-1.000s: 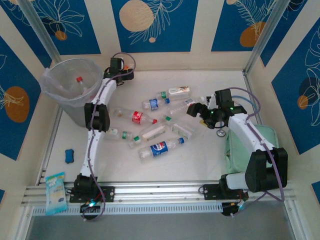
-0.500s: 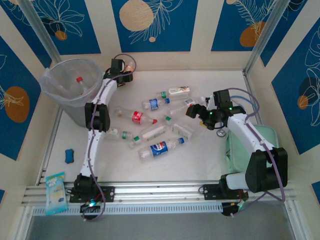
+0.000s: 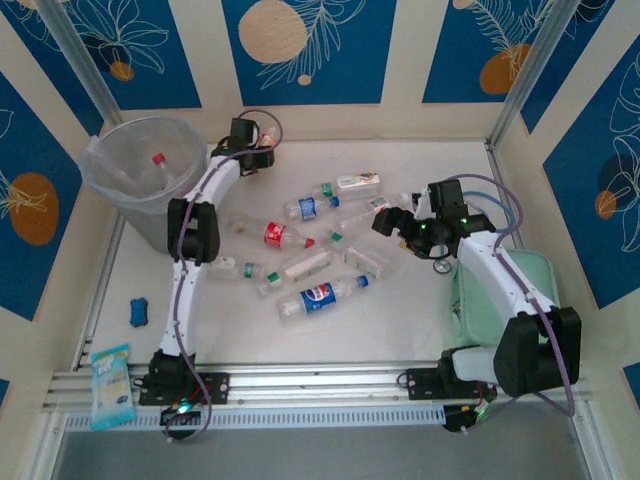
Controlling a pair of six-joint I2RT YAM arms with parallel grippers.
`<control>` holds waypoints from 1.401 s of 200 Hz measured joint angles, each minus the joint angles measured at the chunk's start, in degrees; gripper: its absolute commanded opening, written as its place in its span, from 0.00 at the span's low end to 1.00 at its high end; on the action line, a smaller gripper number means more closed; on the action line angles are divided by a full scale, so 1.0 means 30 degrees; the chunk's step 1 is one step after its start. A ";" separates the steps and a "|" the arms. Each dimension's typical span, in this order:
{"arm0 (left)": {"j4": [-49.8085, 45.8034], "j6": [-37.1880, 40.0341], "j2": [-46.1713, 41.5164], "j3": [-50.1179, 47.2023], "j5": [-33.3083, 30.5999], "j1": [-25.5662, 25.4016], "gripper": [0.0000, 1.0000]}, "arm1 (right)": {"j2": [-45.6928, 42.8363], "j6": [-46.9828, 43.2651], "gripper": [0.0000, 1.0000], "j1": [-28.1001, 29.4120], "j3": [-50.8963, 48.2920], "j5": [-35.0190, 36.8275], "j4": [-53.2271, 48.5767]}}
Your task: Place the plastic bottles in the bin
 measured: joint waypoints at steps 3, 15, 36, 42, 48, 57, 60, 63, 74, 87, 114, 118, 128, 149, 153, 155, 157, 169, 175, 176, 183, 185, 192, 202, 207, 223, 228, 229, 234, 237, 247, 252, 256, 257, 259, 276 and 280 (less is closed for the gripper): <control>0.0095 0.0066 -0.0233 -0.0160 -0.0007 -0.0146 0.24 | -0.0036 0.0000 0.95 0.0022 0.0022 0.0007 0.0000; 0.0313 0.0372 -0.1195 -0.0663 -0.0007 -0.0685 0.20 | -0.0087 -0.0007 0.95 0.0029 0.0160 0.0073 -0.0095; 0.0648 0.0750 -0.3359 -0.1581 0.0058 -0.1610 0.12 | -0.0175 -0.0007 0.95 0.0036 0.0525 0.0270 -0.0372; 0.0794 0.0867 -0.4131 -0.1938 0.0095 -0.1851 0.09 | -0.0277 -0.0007 0.95 0.0029 0.0634 0.0313 -0.0474; 0.0874 0.0947 -0.4911 -0.2266 0.0197 -0.2098 0.08 | -0.0393 -0.0007 0.95 0.0029 0.0743 0.0372 -0.0539; 0.1042 0.1137 -0.6003 -0.2754 0.0284 -0.2433 0.04 | -0.0568 -0.0015 0.95 0.0029 0.0976 0.0495 -0.0685; 0.1078 0.1268 -0.6521 -0.2914 0.0372 -0.2572 0.03 | -0.0627 -0.0007 0.95 0.0029 0.1071 0.0525 -0.0721; 0.1137 0.1333 -0.6863 -0.3053 0.0415 -0.2645 0.01 | -0.0678 -0.0007 0.95 0.0029 0.1144 0.0576 -0.0772; 0.1158 0.1698 -0.8262 -0.3402 0.0459 -0.2936 0.00 | -0.0809 -0.0015 0.95 0.0029 0.1435 0.0692 -0.0845; 0.1064 0.2310 -0.9879 -0.3687 0.0444 -0.3191 0.00 | -0.0845 -0.0007 0.95 0.0029 0.1734 0.0714 -0.0867; 0.0160 0.3424 -1.3078 -0.4007 -0.0036 -0.3534 0.00 | -0.0831 -0.0007 0.95 0.0073 0.2011 0.0707 -0.0852; -0.0051 0.3570 -1.3544 -0.4022 -0.0175 -0.3541 0.00 | -0.0831 -0.0007 0.95 0.0095 0.2033 0.0707 -0.0845; -0.0648 0.3905 -1.4622 -0.4058 -0.0554 -0.3504 0.00 | -0.0787 0.0000 0.95 0.0124 0.2127 0.0699 -0.0838; -0.2237 0.4262 -1.6779 -0.4364 -0.1035 -0.2747 0.00 | -0.0517 0.0000 0.96 0.0219 0.2361 0.0605 -0.0714; -0.2601 0.4320 -1.7187 -0.4517 -0.1107 -0.2448 0.00 | -0.0474 0.0000 0.95 0.0226 0.2368 0.0568 -0.0648; -0.2790 0.4299 -1.7449 -0.4619 -0.1093 -0.2193 0.00 | -0.0415 -0.0015 0.95 0.0233 0.2368 0.0532 -0.0605; -0.2885 0.4306 -1.7595 -0.4692 -0.1086 -0.2025 0.00 | -0.0386 0.0000 0.95 0.0233 0.2368 0.0474 -0.0561; -0.3927 0.4291 -1.8739 -0.5326 -0.1188 -0.0386 0.00 | -0.0102 -0.0007 0.95 0.0240 0.2375 0.0270 -0.0372; -0.4473 0.4306 -1.9154 -0.5603 -0.1392 0.0444 0.00 | 0.0087 -0.0007 0.95 0.0240 0.2441 0.0168 -0.0335; -0.4532 0.4313 -1.9198 -0.5632 -0.1413 0.0546 0.00 | 0.0153 -0.0015 0.95 0.0240 0.2463 0.0146 -0.0335; -0.5224 0.4422 -1.9540 -0.5850 -0.1698 0.1530 0.00 | 0.0423 -0.0022 0.95 0.0240 0.2579 0.0029 -0.0313; -0.5450 0.4466 -1.9620 -0.5894 -0.1778 0.1843 0.00 | 0.0517 -0.0015 0.95 0.0240 0.2623 -0.0029 -0.0306; -0.6237 0.4692 -1.9737 -0.5931 -0.2120 0.2761 0.00 | 0.0860 -0.0022 0.95 0.0248 0.2783 -0.0175 -0.0255; -0.7286 0.5078 -1.9693 -0.5880 -0.2353 0.3643 0.00 | 0.1341 -0.0022 0.95 0.0248 0.2980 -0.0393 -0.0131; -0.8021 0.5333 -1.9562 -0.5705 -0.2433 0.3978 0.00 | 0.1537 -0.0022 0.95 0.0262 0.3045 -0.0503 -0.0036; -1.0200 0.5989 -1.8673 -0.4874 -0.2557 0.4743 0.00 | 0.2200 -0.0022 0.95 0.0393 0.3235 -0.0860 0.0328; -1.0790 0.6178 -1.8360 -0.4656 -0.2557 0.4896 0.00 | 0.2382 -0.0022 0.95 0.0459 0.3293 -0.0940 0.0474; -1.0863 0.6215 -1.8316 -0.4634 -0.2565 0.4918 0.00 | 0.2412 -0.0022 0.95 0.0474 0.3300 -0.0962 0.0481; -1.1402 0.6419 -1.8010 -0.4459 -0.2565 0.5034 0.00 | 0.2572 -0.0029 0.95 0.0517 0.3366 -0.1042 0.0554; -1.1723 0.6521 -1.7821 -0.4386 -0.2572 0.5100 0.00 | 0.2718 -0.0029 0.95 0.0576 0.3402 -0.1122 0.0627; -1.2772 0.6929 -1.7296 -0.4240 -0.2637 0.5224 0.00 | 0.3009 -0.0022 0.95 0.0678 0.3526 -0.1297 0.0765; -1.3253 0.7104 -1.7070 -0.4240 -0.2696 0.5231 0.00 | 0.3155 -0.0029 0.95 0.0729 0.3585 -0.1370 0.0838; -1.3661 0.7271 -1.6910 -0.4240 -0.2790 0.5260 0.00 | 0.3271 -0.0044 0.95 0.0743 0.3621 -0.1413 0.0882; -1.3733 0.7293 -1.6881 -0.4240 -0.2805 0.5260 0.00 | 0.3308 -0.0036 0.95 0.0750 0.3628 -0.1435 0.0896; -1.3937 0.7380 -1.6808 -0.4240 -0.2834 0.5260 0.00 | 0.3344 -0.0044 0.95 0.0765 0.3636 -0.1457 0.0918; -1.5110 0.7847 -1.6538 -0.4408 -0.3271 0.5391 0.00 | 0.3738 -0.0102 0.95 0.0823 0.3745 -0.1617 0.1020; -1.5300 0.7941 -1.6546 -0.4546 -0.3366 0.5428 0.00 | 0.3796 -0.0102 0.95 0.0831 0.3752 -0.1632 0.1056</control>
